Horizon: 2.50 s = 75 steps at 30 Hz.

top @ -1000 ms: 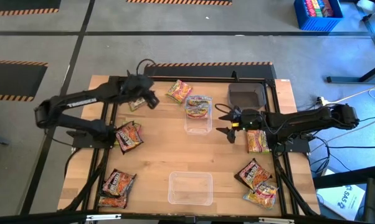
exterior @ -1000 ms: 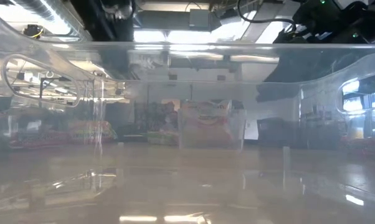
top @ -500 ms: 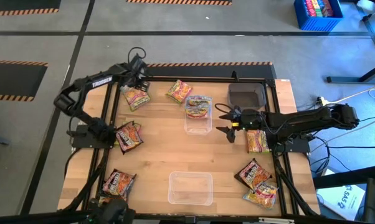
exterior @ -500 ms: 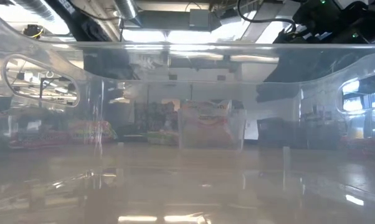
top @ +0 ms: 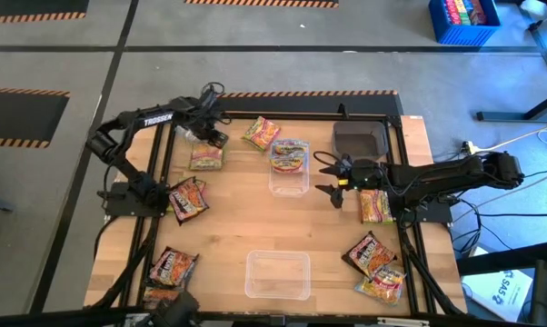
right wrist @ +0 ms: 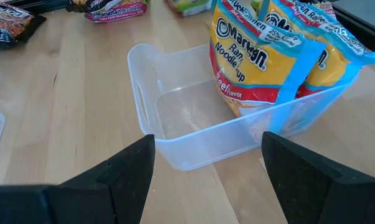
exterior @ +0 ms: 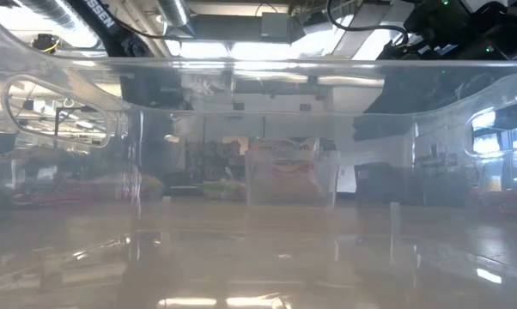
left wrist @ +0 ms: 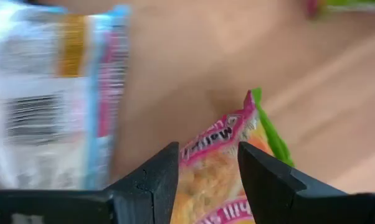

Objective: Sort Maruchan noodles
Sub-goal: Put the top blue noodles into the top transparent bin

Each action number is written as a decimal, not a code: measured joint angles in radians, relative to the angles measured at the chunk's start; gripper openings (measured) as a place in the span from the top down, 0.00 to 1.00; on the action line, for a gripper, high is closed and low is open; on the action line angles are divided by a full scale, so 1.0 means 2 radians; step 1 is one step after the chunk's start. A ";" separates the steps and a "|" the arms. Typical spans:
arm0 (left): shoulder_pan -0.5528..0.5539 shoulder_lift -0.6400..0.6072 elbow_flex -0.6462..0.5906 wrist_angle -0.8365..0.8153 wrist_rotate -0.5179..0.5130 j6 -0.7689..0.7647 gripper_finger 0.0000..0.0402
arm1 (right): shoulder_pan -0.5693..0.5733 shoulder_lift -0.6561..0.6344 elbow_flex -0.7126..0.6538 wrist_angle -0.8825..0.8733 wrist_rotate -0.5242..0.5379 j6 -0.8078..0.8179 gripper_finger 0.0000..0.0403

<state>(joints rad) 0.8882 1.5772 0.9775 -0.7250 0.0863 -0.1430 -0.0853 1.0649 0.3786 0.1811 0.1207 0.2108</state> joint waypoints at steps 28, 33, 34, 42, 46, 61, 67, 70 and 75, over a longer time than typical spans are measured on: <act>-0.001 0.052 0.010 0.032 -0.220 0.047 0.41 | 0.000 0.000 0.000 0.000 0.000 0.001 0.32; -0.002 0.079 0.012 0.032 -0.217 0.031 0.41 | 0.000 0.000 0.000 0.000 0.000 0.001 0.32; -0.002 0.083 0.012 0.032 -0.225 0.030 0.42 | 0.000 0.000 0.000 0.000 0.000 0.001 0.32; -0.008 0.104 0.012 0.037 -0.277 0.029 0.48 | 0.000 0.000 0.000 0.000 0.001 0.001 0.32; -0.017 0.105 0.011 0.041 -0.290 0.033 0.56 | 0.000 0.000 0.000 0.000 0.001 0.001 0.32; -0.035 0.106 0.010 0.045 -0.306 0.049 0.80 | 0.000 0.000 0.000 0.000 0.001 0.001 0.32; -0.036 0.105 0.011 0.044 -0.305 0.052 0.90 | 0.000 0.000 0.000 0.000 0.001 0.001 0.32; -0.039 0.105 0.011 0.044 -0.306 0.060 0.94 | 0.000 0.000 0.000 0.000 0.001 0.001 0.32; -0.049 0.106 0.010 0.044 -0.315 0.065 0.99 | 0.000 0.000 0.000 0.000 0.001 0.000 0.32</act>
<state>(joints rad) 0.7899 1.7891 0.9977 -0.6376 -0.5438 -0.0132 -0.0856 1.0657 0.3786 0.1806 0.1226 0.2108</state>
